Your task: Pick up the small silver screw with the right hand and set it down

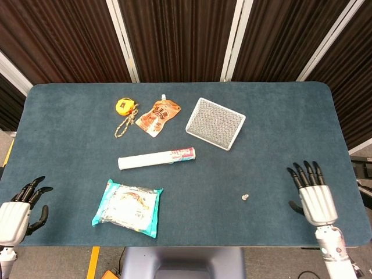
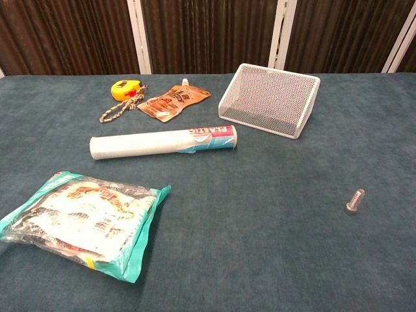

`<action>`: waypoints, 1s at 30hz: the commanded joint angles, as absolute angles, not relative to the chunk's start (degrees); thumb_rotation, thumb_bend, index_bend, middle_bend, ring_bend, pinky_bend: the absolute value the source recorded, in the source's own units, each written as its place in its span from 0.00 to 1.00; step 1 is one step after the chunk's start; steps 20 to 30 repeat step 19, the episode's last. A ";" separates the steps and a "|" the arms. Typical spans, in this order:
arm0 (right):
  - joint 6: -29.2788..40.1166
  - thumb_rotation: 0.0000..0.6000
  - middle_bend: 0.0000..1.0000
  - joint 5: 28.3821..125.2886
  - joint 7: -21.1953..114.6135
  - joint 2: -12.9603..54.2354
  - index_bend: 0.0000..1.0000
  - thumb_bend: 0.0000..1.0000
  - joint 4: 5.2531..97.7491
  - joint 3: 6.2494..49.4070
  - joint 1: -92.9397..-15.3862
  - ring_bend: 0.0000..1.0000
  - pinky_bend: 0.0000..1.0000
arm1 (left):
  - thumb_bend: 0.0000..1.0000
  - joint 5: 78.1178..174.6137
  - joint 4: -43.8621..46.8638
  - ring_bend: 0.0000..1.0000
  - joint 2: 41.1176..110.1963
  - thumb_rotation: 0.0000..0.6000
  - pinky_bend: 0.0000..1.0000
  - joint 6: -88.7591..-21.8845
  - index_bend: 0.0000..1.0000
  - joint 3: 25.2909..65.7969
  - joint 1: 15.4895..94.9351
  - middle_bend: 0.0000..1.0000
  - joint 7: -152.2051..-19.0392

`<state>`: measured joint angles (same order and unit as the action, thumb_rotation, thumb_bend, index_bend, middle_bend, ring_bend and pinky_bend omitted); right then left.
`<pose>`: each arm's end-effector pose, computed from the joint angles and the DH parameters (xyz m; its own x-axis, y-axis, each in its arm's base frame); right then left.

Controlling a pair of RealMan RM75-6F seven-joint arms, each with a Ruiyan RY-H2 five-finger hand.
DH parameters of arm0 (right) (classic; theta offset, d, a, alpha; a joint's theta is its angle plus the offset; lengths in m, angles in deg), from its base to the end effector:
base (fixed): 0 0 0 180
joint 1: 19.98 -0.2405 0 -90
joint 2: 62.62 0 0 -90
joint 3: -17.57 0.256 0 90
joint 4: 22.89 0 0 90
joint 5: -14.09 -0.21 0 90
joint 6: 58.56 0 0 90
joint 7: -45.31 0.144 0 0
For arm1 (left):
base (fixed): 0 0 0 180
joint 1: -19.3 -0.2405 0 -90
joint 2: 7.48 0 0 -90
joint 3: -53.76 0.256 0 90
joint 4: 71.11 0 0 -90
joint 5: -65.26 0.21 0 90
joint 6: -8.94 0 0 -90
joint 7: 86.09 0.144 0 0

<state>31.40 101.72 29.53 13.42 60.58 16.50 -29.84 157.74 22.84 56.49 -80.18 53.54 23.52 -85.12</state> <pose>-0.2994 -0.1941 0.1050 0.5875 0.0725 0.8060 -0.7990 -0.1059 0.5920 -0.2923 0.1666 0.1544 0.3918 -0.0181 0.9199 0.9135 -0.1112 -0.3913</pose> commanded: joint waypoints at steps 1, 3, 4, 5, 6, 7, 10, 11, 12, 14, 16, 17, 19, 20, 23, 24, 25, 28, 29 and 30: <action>33.94 1.00 0.12 101.21 31.88 13.24 0.16 0.08 58.74 17.30 -27.35 0.01 0.05 | 0.56 157.80 23.04 0.18 56.52 1.00 0.41 -80.25 0.25 53.46 23.53 0.09 -84.54; 32.03 1.00 0.10 99.48 31.55 12.04 0.14 0.08 60.16 17.47 -27.14 0.00 0.05 | 0.56 157.80 22.99 0.18 56.64 1.00 0.41 -80.14 0.25 53.41 23.62 0.09 -84.40; 31.22 1.00 0.09 98.29 31.23 11.53 0.13 0.08 61.36 17.76 -27.00 0.00 0.05 | 0.56 157.74 22.93 0.18 56.66 1.00 0.41 -79.98 0.25 53.42 23.67 0.09 -84.34; 30.61 1.00 0.08 97.53 30.58 11.14 0.11 0.08 62.28 18.02 -27.00 0.00 0.04 | 0.56 157.61 22.90 0.18 56.69 1.00 0.41 -79.79 0.25 53.40 23.74 0.09 -84.33; 30.02 1.00 0.07 97.29 29.80 10.81 0.09 0.08 62.89 18.11 -27.09 0.00 0.04 | 0.56 157.42 22.90 0.18 56.74 1.00 0.41 -79.58 0.25 53.36 23.81 0.09 -84.41; 29.82 1.00 0.06 97.46 29.48 10.74 0.09 0.08 63.06 18.09 -27.12 0.00 0.04 | 0.56 157.31 22.87 0.18 56.79 1.00 0.41 -79.44 0.25 53.33 23.87 0.09 -84.49; 29.67 1.00 0.06 98.33 29.25 11.04 0.08 0.08 62.77 18.03 -27.06 0.00 0.04 | 0.56 157.22 22.72 0.18 56.79 1.00 0.41 -79.14 0.25 53.38 23.97 0.09 -84.52; 29.70 1.00 0.06 98.52 29.31 11.16 0.08 0.08 62.62 18.05 -27.01 0.00 0.04 | 0.56 157.23 22.68 0.18 56.78 1.00 0.41 -79.16 0.25 53.39 23.96 0.09 -84.53; 29.70 1.00 0.06 98.72 29.47 11.30 0.08 0.08 62.49 18.12 -26.94 0.00 0.04 | 0.56 157.24 22.69 0.18 56.74 1.00 0.41 -79.22 0.25 53.39 23.93 0.09 -84.62; 29.70 1.00 0.06 99.02 29.84 11.41 0.08 0.08 62.38 18.18 -26.83 0.00 0.04 | 0.56 157.25 22.77 0.18 56.68 1.00 0.41 -79.37 0.25 53.38 23.86 0.09 -84.85; 29.52 1.00 0.06 99.24 30.22 11.48 0.08 0.08 62.23 18.25 -26.75 0.00 0.04 | 0.56 157.20 22.83 0.18 56.60 1.00 0.41 -79.42 0.25 53.38 23.82 0.09 -85.05; 29.38 1.00 0.06 99.27 30.30 11.46 0.08 0.08 62.25 18.26 -26.71 0.00 0.04 | 0.56 157.19 22.85 0.18 56.58 1.00 0.41 -79.44 0.25 53.36 23.82 0.09 -85.08; 29.05 1.00 0.06 99.34 30.45 11.41 0.08 0.08 62.31 18.33 -26.67 0.00 0.04 | 0.56 157.16 22.90 0.18 56.55 1.00 0.41 -79.35 0.25 53.38 23.84 0.10 -84.99; 29.05 1.00 0.06 99.34 30.45 11.41 0.08 0.08 62.31 18.33 -26.67 0.00 0.04 | 0.56 157.16 22.90 0.18 56.55 1.00 0.41 -79.35 0.25 53.38 23.84 0.10 -84.99; 29.05 1.00 0.06 99.34 30.45 11.41 0.08 0.08 62.31 18.33 -26.67 0.00 0.04 | 0.56 157.16 22.90 0.18 56.55 1.00 0.41 -79.35 0.25 53.38 23.84 0.10 -84.99; 29.05 1.00 0.06 99.34 30.45 11.41 0.08 0.08 62.31 18.33 -26.67 0.00 0.04 | 0.56 157.16 22.90 0.18 56.55 1.00 0.41 -79.35 0.25 53.38 23.84 0.10 -84.99; 29.05 1.00 0.06 99.34 30.45 11.41 0.08 0.08 62.31 18.33 -26.67 0.00 0.04 | 0.56 157.16 22.90 0.18 56.55 1.00 0.41 -79.35 0.25 53.38 23.84 0.10 -84.99; 29.05 1.00 0.06 99.34 30.45 11.41 0.08 0.08 62.31 18.33 -26.67 0.00 0.04 | 0.56 157.16 22.90 0.18 56.55 1.00 0.41 -79.35 0.25 53.38 23.84 0.10 -84.99; 29.05 1.00 0.06 99.34 30.45 11.41 0.08 0.08 62.31 18.33 -26.67 0.00 0.04 | 0.56 157.16 22.90 0.18 56.55 1.00 0.41 -79.35 0.25 53.38 23.84 0.10 -84.99; 29.05 1.00 0.06 99.34 30.45 11.41 0.08 0.08 62.31 18.33 -26.67 0.00 0.04 | 0.56 157.16 22.90 0.18 56.55 1.00 0.41 -79.35 0.25 53.38 23.84 0.10 -84.99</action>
